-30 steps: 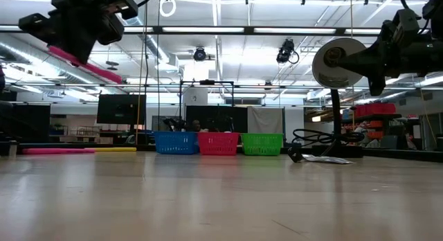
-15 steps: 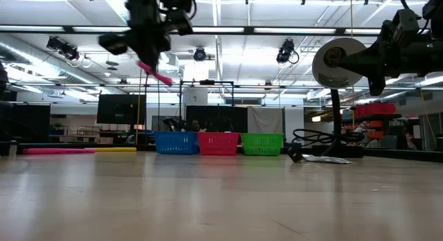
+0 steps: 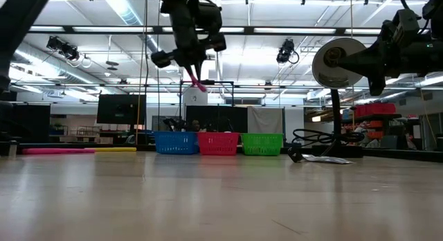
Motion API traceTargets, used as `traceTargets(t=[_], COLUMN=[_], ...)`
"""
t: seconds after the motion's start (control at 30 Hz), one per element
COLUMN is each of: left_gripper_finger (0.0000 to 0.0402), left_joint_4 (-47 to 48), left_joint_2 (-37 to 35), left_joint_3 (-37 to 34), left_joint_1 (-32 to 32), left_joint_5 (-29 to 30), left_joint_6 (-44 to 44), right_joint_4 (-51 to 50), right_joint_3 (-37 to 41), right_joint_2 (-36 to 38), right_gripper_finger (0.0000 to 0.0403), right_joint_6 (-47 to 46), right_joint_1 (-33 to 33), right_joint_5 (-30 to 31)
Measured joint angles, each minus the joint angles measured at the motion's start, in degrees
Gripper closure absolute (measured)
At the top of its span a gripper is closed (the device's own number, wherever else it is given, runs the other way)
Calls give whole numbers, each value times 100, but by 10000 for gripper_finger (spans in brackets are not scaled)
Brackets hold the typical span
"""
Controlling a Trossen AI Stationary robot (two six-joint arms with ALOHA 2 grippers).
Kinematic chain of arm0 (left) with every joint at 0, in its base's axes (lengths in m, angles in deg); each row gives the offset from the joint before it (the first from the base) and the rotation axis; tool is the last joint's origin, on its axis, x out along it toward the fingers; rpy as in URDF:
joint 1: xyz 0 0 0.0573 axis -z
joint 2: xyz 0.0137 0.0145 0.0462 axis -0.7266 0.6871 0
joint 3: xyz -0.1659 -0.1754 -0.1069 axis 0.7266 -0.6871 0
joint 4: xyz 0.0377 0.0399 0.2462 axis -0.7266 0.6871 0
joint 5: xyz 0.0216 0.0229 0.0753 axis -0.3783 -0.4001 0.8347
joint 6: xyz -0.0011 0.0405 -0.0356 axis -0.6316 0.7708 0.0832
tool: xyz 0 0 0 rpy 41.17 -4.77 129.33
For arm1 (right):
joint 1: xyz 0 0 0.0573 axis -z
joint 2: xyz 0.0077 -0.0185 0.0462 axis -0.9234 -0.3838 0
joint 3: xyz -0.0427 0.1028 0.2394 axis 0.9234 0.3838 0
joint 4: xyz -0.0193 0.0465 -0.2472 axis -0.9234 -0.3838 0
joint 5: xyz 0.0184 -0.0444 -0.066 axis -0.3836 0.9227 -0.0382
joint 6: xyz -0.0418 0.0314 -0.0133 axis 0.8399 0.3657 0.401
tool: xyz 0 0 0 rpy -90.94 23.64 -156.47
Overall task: Pick & Place Markers
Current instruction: Put the bottom pink marker into the red bin
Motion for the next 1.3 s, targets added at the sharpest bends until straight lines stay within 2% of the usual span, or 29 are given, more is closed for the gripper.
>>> traceTargets(t=[0.3, 0.53, 0.83, 1.3], left_gripper_finger=[378, 378, 378, 378], left_joint_4=[34, 105, 227, -133], left_joint_2=[914, 1296, 1351, 2012], left_joint_3=[1265, 1847, 1682, 1597], left_joint_1=[-606, -790, -840, -851], left_joint_5=[-4, -65, 247, 95], left_joint_6=[235, 358, 377, 544], right_joint_4=[0, 0, 0, 0], right_joint_3=[0, 0, 0, 0], right_joint_2=[1, 0, 0, 0], right_gripper_finger=[392, 392, 392, 392], right_joint_6=[0, 0, 0, 0], right_joint_1=[0, 0, 0, 0], right_joint_5=[0, 0, 0, 2])
